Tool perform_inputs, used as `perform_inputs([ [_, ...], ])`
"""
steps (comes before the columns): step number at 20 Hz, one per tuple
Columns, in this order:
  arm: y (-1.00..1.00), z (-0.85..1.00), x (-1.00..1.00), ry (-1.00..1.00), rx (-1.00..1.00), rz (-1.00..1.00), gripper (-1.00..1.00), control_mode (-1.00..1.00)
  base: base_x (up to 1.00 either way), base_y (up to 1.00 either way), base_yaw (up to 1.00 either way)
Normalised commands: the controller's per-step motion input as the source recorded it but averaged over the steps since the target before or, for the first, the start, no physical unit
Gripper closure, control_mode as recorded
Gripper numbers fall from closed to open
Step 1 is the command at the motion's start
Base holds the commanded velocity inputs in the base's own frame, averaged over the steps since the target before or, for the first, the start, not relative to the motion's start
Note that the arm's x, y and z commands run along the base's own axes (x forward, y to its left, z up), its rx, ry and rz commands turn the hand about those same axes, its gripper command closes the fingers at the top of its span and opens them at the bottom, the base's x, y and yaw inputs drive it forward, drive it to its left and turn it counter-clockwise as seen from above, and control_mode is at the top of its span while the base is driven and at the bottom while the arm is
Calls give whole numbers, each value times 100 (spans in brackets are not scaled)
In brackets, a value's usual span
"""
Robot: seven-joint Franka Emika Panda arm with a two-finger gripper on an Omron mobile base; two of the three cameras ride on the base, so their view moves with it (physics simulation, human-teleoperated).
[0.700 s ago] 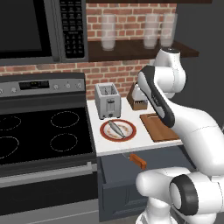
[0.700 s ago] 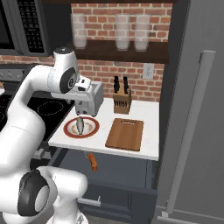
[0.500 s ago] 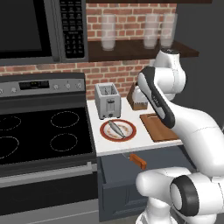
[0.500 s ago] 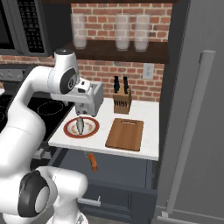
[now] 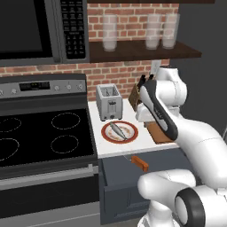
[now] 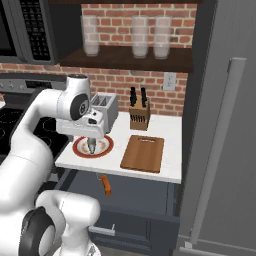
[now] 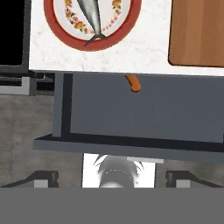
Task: Pick up the knife from the drawer and place it on the cutting board. Then place the meat from the plate to the cutting board.
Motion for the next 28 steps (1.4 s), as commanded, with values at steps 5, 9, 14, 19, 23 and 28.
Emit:
perform_inputs([
  [5, 0, -50, -25, 4, 0, 0, -100, -100, 0, 0, 0],
  [9, 0, -19, 0, 2, 0, 0, -100, -100, 0, 0, 0],
  [14, 0, -18, -9, 1, 0, 0, -100, -100, 0, 0, 0],
  [19, 0, 0, 0, 0, 0, 0, -100, 100, -26, 52, 0],
  [23, 0, 0, 0, 0, 0, 0, -100, 100, -6, 100, 0],
  [28, 0, 0, 0, 0, 0, 0, -100, 100, 0, 93, 0],
])
